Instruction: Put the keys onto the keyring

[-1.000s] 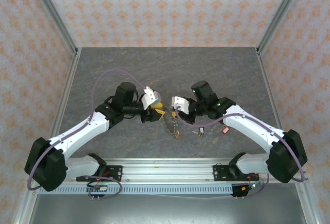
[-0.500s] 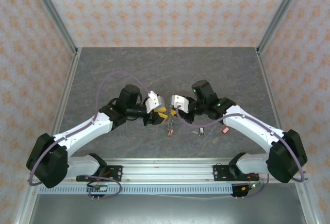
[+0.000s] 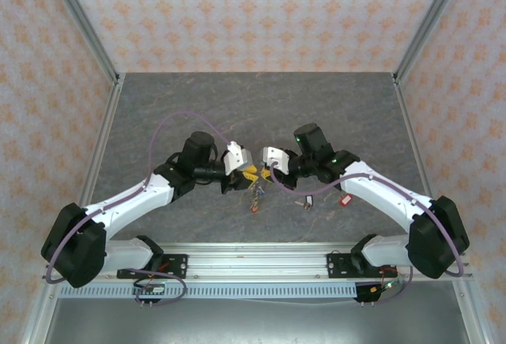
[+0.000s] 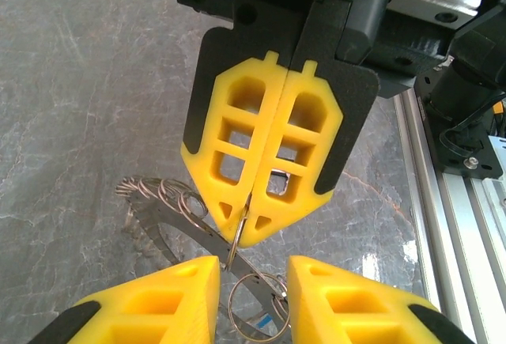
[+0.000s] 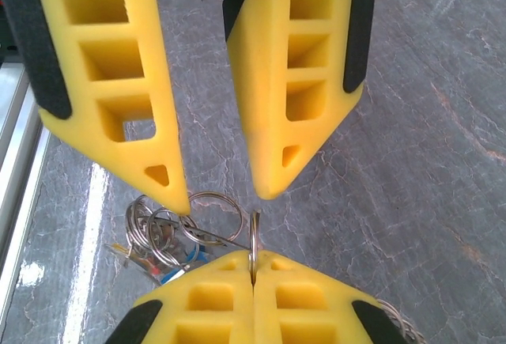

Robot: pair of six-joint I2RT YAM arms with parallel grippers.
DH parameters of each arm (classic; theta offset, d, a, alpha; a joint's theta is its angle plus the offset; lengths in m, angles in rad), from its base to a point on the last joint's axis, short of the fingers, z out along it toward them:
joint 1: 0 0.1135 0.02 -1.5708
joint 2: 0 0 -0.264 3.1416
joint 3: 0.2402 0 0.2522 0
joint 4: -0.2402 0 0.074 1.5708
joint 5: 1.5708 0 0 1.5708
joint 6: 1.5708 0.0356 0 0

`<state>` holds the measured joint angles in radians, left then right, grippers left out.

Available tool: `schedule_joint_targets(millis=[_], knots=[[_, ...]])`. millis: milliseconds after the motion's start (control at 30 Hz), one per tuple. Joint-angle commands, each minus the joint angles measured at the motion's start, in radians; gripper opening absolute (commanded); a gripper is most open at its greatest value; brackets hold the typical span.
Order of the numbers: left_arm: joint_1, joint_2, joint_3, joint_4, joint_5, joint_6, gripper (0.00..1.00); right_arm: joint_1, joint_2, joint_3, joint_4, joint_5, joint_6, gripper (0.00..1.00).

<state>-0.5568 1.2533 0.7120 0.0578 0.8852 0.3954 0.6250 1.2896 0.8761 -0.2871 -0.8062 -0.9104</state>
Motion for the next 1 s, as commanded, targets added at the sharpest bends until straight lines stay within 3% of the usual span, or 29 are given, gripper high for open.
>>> schedule_joint_targets(millis=[0,233,400,667,800,967], knots=[[-0.004,0.019,0.033,0.023,0.03,0.03,0.27,-0.005,-0.005,-0.006,0.054,-0.062,-0.013,0.0],[-0.003,0.042,0.056,0.031,0.037,0.031,0.27,-0.005,-0.003,-0.009,0.059,-0.079,-0.012,0.0],[-0.004,0.062,0.074,0.002,0.052,0.045,0.22,-0.005,-0.003,-0.008,0.072,-0.095,-0.004,0.0],[-0.004,0.089,0.102,-0.103,0.064,0.107,0.03,-0.005,-0.02,-0.026,0.086,-0.082,0.007,0.0],[-0.005,0.088,0.118,-0.172,0.061,0.149,0.0,-0.005,-0.032,-0.039,0.094,-0.072,0.014,0.0],[-0.004,0.083,0.104,-0.121,0.057,0.13,0.0,-0.005,-0.044,-0.06,0.111,-0.05,0.031,0.05]])
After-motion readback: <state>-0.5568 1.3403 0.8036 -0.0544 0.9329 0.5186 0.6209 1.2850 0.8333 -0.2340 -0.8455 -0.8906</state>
